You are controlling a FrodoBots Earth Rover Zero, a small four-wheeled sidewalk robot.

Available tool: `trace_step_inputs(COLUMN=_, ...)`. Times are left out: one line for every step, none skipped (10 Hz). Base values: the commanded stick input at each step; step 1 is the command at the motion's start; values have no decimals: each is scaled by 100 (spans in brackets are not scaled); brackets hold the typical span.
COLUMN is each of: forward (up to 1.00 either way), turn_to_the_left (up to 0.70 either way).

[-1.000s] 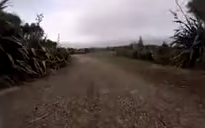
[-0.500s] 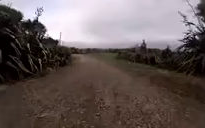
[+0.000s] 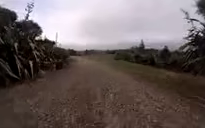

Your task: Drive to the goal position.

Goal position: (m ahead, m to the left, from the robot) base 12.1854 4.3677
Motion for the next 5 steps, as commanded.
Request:
trace_step_inputs(forward=85, turn_to_the_left=0)
trace_step_inputs(forward=85, turn_to_the_left=0)
trace_step_inputs(forward=85, turn_to_the_left=0)
trace_step_inputs(forward=85, turn_to_the_left=-8)
trace_step_inputs(forward=85, turn_to_the_left=-23)
